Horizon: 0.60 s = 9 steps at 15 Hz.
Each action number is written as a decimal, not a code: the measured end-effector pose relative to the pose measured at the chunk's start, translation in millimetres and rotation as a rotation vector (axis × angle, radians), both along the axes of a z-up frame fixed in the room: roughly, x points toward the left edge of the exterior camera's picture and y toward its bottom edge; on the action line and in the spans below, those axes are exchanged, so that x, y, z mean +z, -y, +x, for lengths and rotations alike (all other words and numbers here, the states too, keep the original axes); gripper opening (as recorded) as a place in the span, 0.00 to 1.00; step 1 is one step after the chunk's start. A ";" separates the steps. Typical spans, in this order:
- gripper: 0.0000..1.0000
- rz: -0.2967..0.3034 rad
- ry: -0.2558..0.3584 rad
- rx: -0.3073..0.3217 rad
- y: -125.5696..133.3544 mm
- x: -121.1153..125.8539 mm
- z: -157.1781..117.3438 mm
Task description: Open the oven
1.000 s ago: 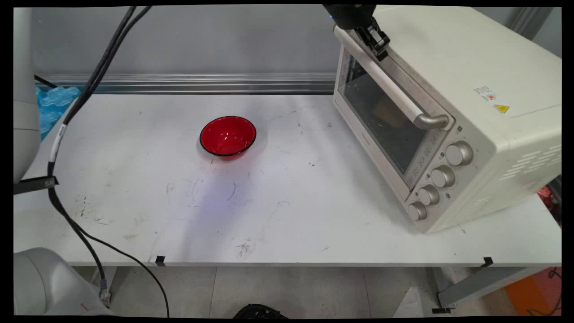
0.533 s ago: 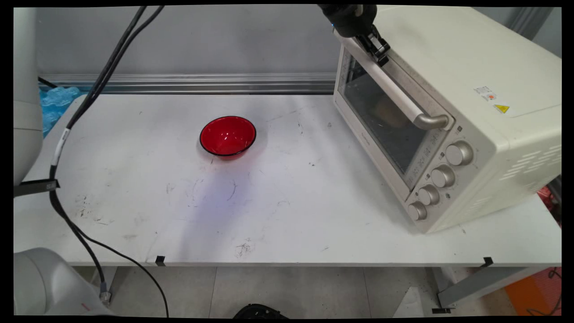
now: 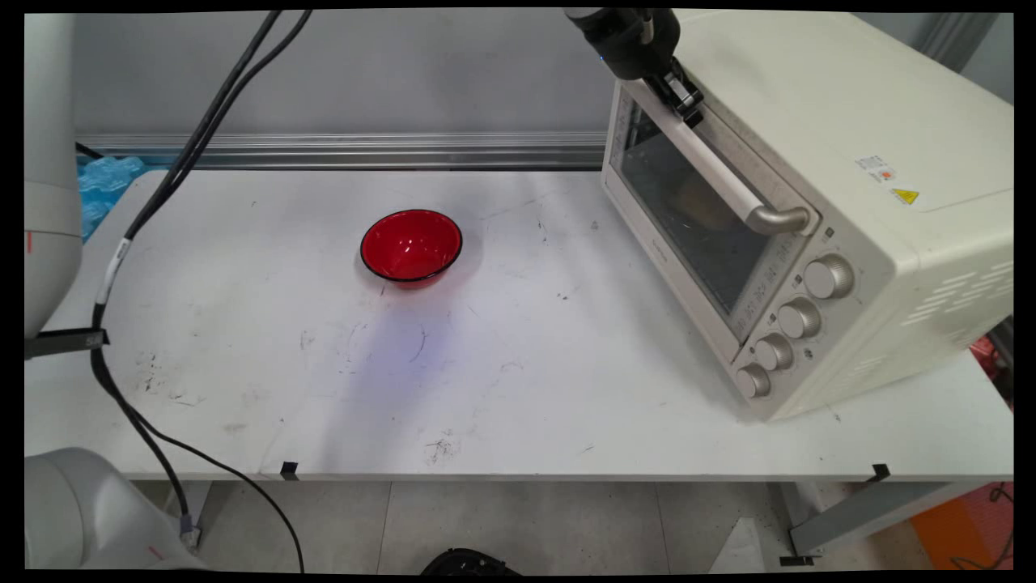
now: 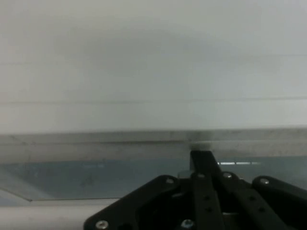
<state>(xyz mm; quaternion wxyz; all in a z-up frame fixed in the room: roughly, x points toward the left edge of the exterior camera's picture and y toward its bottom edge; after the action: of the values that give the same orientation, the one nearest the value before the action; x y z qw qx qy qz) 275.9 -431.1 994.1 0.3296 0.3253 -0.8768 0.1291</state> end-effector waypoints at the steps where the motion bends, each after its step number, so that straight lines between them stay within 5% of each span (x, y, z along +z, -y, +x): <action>1: 0.00 0.003 0.002 0.000 -0.7 -1.5 0.9; 9: 0.00 0.045 0.036 0.009 -16.6 -8.9 15.5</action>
<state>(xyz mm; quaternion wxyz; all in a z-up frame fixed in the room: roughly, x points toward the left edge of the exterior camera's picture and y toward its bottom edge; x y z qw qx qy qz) 291.4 -414.5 985.2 0.3056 0.3344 -0.8838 0.1167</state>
